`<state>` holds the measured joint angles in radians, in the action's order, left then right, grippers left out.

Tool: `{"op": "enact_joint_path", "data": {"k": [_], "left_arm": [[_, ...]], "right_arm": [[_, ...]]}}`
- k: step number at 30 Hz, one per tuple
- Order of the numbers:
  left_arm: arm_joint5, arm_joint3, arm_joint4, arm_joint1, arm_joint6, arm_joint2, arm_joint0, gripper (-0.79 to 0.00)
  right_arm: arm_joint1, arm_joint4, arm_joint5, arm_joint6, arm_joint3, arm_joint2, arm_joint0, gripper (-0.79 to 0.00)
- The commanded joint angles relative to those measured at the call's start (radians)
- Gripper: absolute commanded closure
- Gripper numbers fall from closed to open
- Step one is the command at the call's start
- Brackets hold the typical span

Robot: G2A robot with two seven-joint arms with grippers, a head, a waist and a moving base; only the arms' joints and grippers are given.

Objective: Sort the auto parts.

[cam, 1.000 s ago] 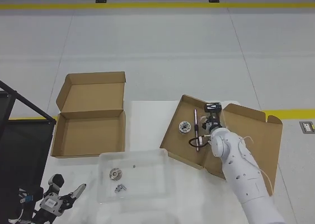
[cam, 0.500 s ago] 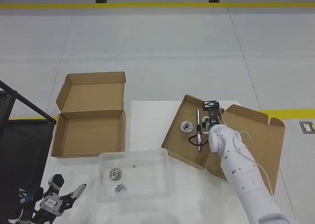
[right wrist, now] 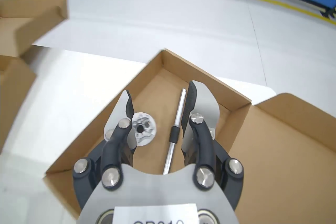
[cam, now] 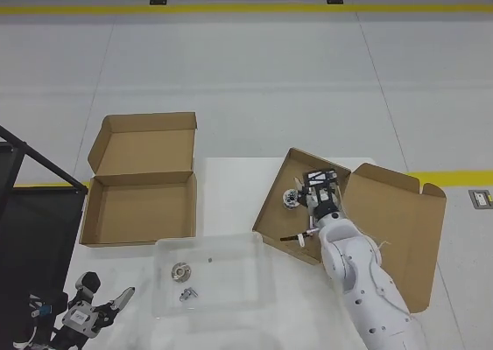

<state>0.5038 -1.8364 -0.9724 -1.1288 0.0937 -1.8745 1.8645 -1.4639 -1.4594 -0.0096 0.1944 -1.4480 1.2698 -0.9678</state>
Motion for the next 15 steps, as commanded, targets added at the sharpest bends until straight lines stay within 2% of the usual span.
{"op": "enact_joint_path", "data": {"k": [1,2,4,5,9,11,15], "left_arm": [[-0.002,-0.016,-0.022,-0.001,0.022,-0.003,0.002,-0.785],[-0.005,-0.022,-0.031,-0.001,0.032,-0.004,0.006,-0.785],[-0.002,-0.058,-0.072,-0.002,0.061,-0.008,0.029,-0.785],[0.013,-0.071,-0.082,-0.001,0.059,-0.011,0.038,-0.785],[0.023,-0.192,-0.219,0.004,0.050,-0.075,0.091,-0.785],[0.018,-0.246,-0.277,0.005,0.031,-0.095,0.111,-0.785],[0.037,-0.366,-0.354,0.009,-0.080,-0.105,0.127,-0.785]], "right_arm": [[0.010,-0.023,-0.104,-0.080,-0.099,-0.001,-0.079,-0.471],[0.013,-0.034,-0.123,-0.105,-0.117,0.003,-0.096,-0.523],[0.025,-0.093,-0.229,-0.168,-0.166,-0.009,-0.144,-0.739],[0.028,-0.111,-0.262,-0.185,-0.177,-0.012,-0.154,-0.785],[0.052,-0.222,-0.486,-0.230,-0.237,-0.023,-0.189,-0.785],[0.062,-0.256,-0.560,-0.261,-0.258,-0.018,-0.202,-0.785],[0.091,-0.348,-0.711,-0.402,-0.300,0.016,-0.250,-0.785]]}}
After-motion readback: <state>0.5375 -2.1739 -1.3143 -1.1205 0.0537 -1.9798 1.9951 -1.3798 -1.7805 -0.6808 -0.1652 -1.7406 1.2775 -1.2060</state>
